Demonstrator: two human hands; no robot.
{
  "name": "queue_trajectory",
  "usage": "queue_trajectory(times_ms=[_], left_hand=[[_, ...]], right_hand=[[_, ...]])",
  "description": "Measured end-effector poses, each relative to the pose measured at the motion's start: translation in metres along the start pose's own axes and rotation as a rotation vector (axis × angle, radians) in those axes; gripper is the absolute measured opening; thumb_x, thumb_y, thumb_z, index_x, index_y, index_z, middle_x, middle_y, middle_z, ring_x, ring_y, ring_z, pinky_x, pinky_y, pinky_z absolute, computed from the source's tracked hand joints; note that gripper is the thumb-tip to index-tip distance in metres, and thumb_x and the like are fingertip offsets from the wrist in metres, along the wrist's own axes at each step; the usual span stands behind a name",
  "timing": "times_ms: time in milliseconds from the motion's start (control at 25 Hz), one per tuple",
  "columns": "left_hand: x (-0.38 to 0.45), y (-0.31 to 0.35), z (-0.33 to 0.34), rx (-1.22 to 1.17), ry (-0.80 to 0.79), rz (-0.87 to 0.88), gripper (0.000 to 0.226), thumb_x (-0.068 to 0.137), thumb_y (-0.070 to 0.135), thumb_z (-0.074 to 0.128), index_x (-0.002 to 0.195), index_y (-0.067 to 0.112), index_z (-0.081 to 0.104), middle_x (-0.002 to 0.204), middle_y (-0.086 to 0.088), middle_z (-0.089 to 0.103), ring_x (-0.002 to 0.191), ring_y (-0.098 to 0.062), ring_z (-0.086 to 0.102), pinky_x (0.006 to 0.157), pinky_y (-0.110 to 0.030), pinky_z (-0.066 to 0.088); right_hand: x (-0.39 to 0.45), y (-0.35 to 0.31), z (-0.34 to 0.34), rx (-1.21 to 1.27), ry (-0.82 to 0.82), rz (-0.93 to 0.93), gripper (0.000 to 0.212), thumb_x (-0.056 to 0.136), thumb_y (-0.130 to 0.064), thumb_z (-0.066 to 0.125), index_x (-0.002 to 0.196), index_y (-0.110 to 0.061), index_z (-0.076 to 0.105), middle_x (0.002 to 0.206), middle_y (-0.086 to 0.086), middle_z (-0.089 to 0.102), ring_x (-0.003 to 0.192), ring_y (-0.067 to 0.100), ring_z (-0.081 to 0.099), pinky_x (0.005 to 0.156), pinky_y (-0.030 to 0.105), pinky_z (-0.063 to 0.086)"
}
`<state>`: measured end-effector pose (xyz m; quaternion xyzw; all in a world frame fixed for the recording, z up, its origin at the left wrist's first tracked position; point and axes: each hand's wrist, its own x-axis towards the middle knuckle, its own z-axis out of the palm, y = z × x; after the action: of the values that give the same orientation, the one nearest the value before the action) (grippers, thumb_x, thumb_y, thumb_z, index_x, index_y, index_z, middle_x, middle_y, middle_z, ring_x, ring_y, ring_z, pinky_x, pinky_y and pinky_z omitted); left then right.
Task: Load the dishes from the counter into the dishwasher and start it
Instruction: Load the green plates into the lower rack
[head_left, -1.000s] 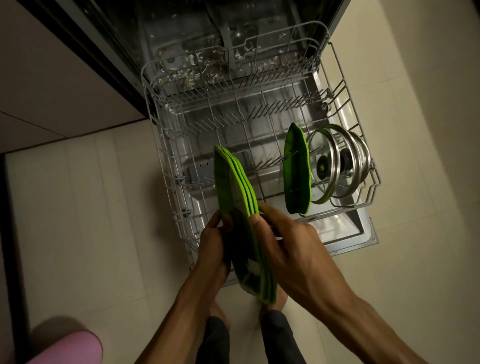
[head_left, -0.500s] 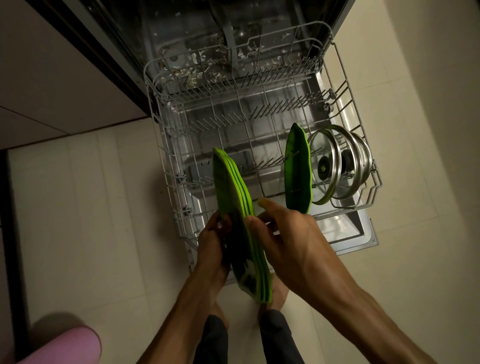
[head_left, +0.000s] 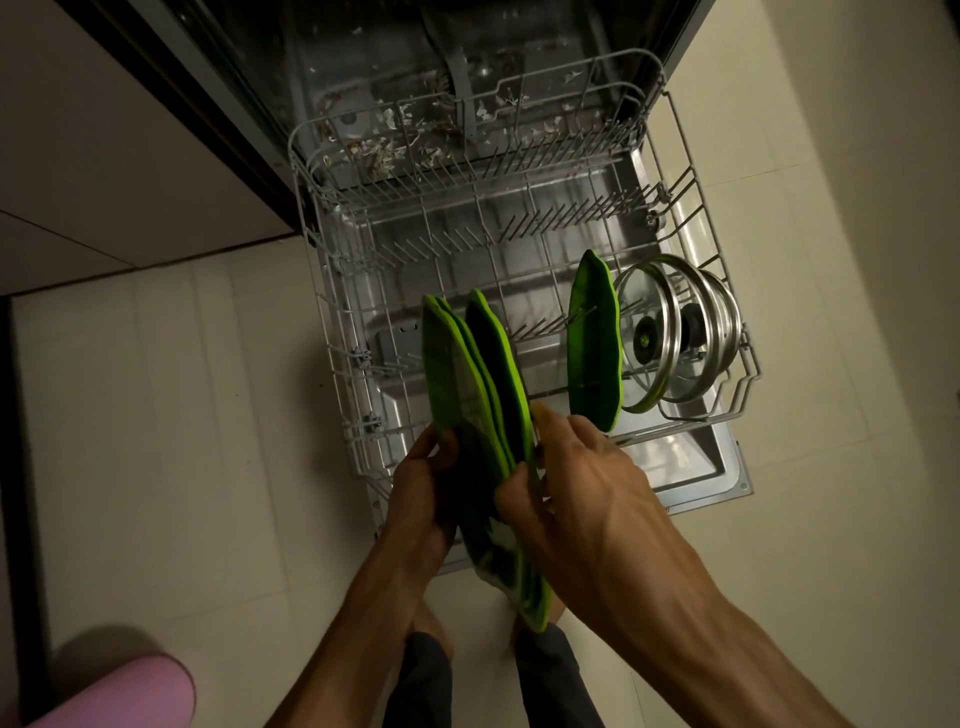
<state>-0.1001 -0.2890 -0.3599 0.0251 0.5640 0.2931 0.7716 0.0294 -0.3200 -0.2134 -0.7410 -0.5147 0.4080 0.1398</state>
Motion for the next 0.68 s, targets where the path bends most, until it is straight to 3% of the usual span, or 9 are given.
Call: queue_trajectory(times_ms=[80,200,280,400,480,520,560,600,680], left_hand=[[0.003,-0.002,-0.002,-0.026,-0.002,0.007,0.038,0.082,0.017,0.056,0.118,0.003,0.058,0.114,-0.023,0.066,0.087,-0.032,0.073,0.063,-0.036,0.059],[0.001,-0.002,-0.009,-0.008,-0.006,0.002,0.027,0.084,0.016,0.055,0.108,0.006,0.06,0.102,-0.017,0.07,0.081,-0.029,0.073,0.06,-0.036,0.059],[-0.004,-0.002,-0.012,0.01,-0.031,-0.023,0.016,0.094,0.01,0.048,0.101,0.007,0.061,0.08,-0.011,0.072,0.064,-0.024,0.072,0.052,-0.032,0.057],[-0.008,-0.003,-0.013,0.017,-0.045,-0.043,0.029,0.099,-0.001,0.036,0.097,0.007,0.064,0.064,-0.007,0.069,0.052,-0.02,0.067,0.045,-0.027,0.053],[-0.008,-0.002,-0.01,0.0,-0.079,-0.019,0.025,0.092,0.0,0.049,0.088,0.009,0.072,0.064,-0.007,0.069,0.051,-0.02,0.067,0.045,-0.027,0.053],[-0.007,0.0,-0.009,0.005,-0.095,-0.009,0.012,0.081,0.007,0.065,0.08,0.012,0.076,0.064,-0.007,0.069,0.052,-0.02,0.067,0.045,-0.027,0.053],[-0.008,0.004,-0.006,0.0,-0.098,0.008,0.011,0.065,0.015,0.081,0.075,0.014,0.078,0.064,-0.007,0.07,0.052,-0.02,0.068,0.046,-0.027,0.054],[-0.007,0.006,-0.006,0.016,-0.108,0.01,0.031,0.046,0.021,0.092,0.073,0.016,0.079,0.064,-0.007,0.07,0.053,-0.02,0.068,0.047,-0.027,0.054],[-0.005,0.008,-0.01,0.036,-0.126,-0.006,0.035,0.038,0.021,0.092,0.071,0.016,0.079,0.063,-0.006,0.069,0.052,-0.018,0.067,0.046,-0.025,0.053]], right_hand=[[-0.005,-0.003,-0.005,-0.05,-0.016,0.014,0.036,0.099,-0.03,0.044,0.133,-0.025,0.034,0.096,-0.014,0.034,0.078,0.002,0.043,0.062,0.012,0.041],[-0.012,-0.003,-0.027,-0.146,-0.017,0.009,0.029,0.098,-0.028,0.045,0.126,-0.024,0.038,0.092,-0.018,0.027,0.076,0.0,0.04,0.06,0.009,0.04],[-0.008,0.001,-0.051,-0.206,-0.012,0.104,0.008,0.098,-0.028,0.044,0.104,-0.023,0.041,0.089,-0.017,0.027,0.069,0.002,0.038,0.055,0.009,0.041],[0.014,0.02,-0.077,-0.287,0.119,0.204,0.023,0.097,-0.025,0.046,0.078,-0.02,0.033,0.078,-0.01,0.031,0.061,0.004,0.034,0.047,0.016,0.037],[0.031,0.037,-0.083,-0.331,0.183,0.229,0.014,0.096,-0.019,0.049,0.089,-0.01,0.04,0.075,-0.006,0.032,0.059,0.007,0.034,0.045,0.017,0.022],[0.039,0.048,-0.081,-0.354,0.179,0.239,0.012,0.095,-0.017,0.051,0.098,-0.007,0.045,0.077,-0.004,0.035,0.06,0.012,0.037,0.049,0.017,0.022],[0.048,0.057,-0.077,-0.376,0.168,0.239,0.019,0.094,-0.015,0.052,0.108,-0.003,0.047,0.083,0.0,0.04,0.064,0.017,0.04,0.051,0.02,0.026],[0.054,0.065,-0.073,-0.396,0.152,0.232,0.027,0.094,-0.015,0.053,0.117,-0.001,0.047,0.09,0.004,0.044,0.07,0.02,0.044,0.055,0.023,0.033],[0.065,0.074,-0.064,-0.399,0.151,0.212,0.039,0.093,-0.014,0.054,0.127,0.001,0.043,0.105,0.013,0.051,0.079,0.025,0.048,0.066,0.033,0.045]])
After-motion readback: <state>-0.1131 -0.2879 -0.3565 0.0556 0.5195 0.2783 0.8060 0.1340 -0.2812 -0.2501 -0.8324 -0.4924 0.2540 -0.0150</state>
